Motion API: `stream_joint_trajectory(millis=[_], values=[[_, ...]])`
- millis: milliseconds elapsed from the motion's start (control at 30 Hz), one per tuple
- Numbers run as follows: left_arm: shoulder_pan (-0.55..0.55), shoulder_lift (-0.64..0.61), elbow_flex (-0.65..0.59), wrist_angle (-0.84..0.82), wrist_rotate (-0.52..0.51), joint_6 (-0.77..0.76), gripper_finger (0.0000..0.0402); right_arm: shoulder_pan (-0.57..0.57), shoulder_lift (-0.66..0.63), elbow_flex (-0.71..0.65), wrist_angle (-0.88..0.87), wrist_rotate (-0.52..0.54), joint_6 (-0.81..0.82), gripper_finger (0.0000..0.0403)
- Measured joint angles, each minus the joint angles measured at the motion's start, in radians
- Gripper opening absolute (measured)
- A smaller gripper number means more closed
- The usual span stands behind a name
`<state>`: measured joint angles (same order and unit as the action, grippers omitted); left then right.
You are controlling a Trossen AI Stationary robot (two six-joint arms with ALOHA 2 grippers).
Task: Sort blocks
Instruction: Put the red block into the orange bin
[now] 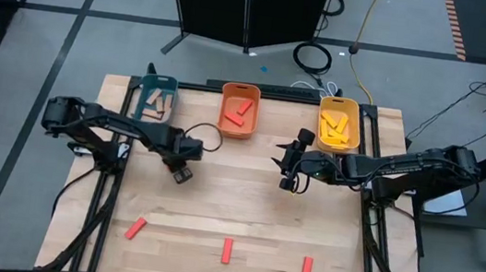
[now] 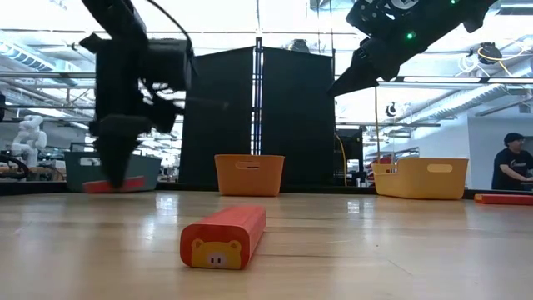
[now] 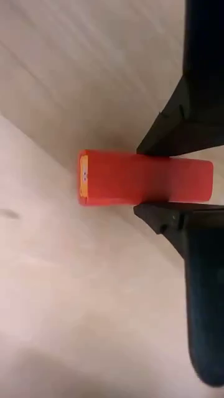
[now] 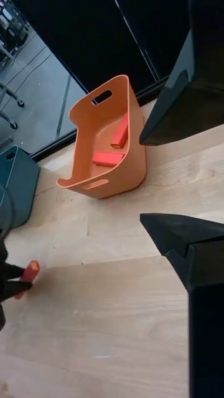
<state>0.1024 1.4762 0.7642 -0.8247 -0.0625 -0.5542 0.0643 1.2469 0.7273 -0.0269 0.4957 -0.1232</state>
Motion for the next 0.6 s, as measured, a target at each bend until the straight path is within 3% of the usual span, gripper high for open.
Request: stream_joint_trajectory(millis=[100,333,600], values=[[0.006,-0.015,0.025,0.107,-0.044,0.074,0.0078,0.0,0.0,0.0,-0.008,0.0,-0.013,0.0183],[0.116,-0.022,0.075,0.576,-0.126,0.287,0.0091,0.0,0.0,0.0,-0.008,0.0,-0.017,0.0183],[0.336,0.004,0.156,0.876,-0.096,0.248,0.0092,0.0,0.0,0.0,-0.008,0.001,0.006,0.0183]])
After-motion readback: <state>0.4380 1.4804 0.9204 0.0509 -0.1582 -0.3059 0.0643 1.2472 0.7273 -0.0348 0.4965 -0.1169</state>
